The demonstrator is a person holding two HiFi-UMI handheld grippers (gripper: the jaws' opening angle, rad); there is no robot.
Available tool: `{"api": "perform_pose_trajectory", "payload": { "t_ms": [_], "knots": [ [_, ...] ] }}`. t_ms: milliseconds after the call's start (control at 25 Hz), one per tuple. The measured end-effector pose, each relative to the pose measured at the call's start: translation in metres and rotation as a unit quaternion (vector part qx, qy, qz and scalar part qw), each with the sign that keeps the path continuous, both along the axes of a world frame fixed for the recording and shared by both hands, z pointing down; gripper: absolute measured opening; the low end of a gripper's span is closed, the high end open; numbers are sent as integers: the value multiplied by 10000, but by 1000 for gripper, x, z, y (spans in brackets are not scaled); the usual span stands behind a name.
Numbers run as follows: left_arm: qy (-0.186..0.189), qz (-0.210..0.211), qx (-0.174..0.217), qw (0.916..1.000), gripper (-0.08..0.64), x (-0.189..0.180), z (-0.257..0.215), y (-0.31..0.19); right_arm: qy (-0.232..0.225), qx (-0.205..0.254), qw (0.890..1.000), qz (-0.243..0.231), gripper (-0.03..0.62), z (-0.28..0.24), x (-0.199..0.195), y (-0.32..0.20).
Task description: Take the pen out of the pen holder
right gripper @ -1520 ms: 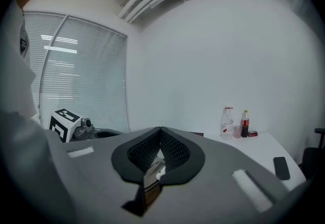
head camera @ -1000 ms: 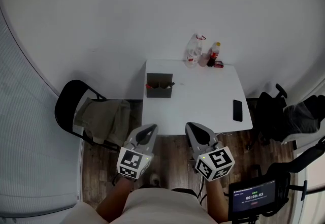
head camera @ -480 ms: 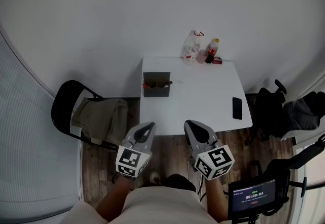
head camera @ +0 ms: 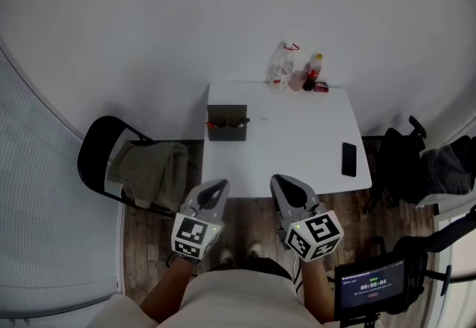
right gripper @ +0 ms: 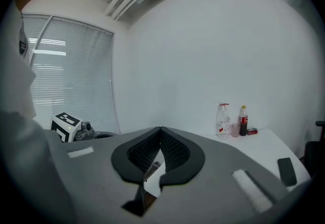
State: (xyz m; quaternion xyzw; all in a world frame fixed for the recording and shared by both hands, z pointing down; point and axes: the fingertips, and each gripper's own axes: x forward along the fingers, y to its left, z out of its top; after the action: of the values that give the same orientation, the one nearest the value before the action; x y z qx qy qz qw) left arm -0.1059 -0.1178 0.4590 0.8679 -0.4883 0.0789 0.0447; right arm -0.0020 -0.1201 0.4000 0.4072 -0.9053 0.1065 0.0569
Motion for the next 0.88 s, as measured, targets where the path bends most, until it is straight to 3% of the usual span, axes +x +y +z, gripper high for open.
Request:
{"api": "perform_pose_trajectory", "payload": {
  "t_ms": [520,880],
  "knots": [
    [-434,-447,-35,9980,0,41,-14,-50,-207,-79,9982,-552,3,-5,35,-39],
    [-677,-551,-121,9961,14,52,-8,-71,-420,-339,9965,-645,3,6,49,-57]
  ]
}}
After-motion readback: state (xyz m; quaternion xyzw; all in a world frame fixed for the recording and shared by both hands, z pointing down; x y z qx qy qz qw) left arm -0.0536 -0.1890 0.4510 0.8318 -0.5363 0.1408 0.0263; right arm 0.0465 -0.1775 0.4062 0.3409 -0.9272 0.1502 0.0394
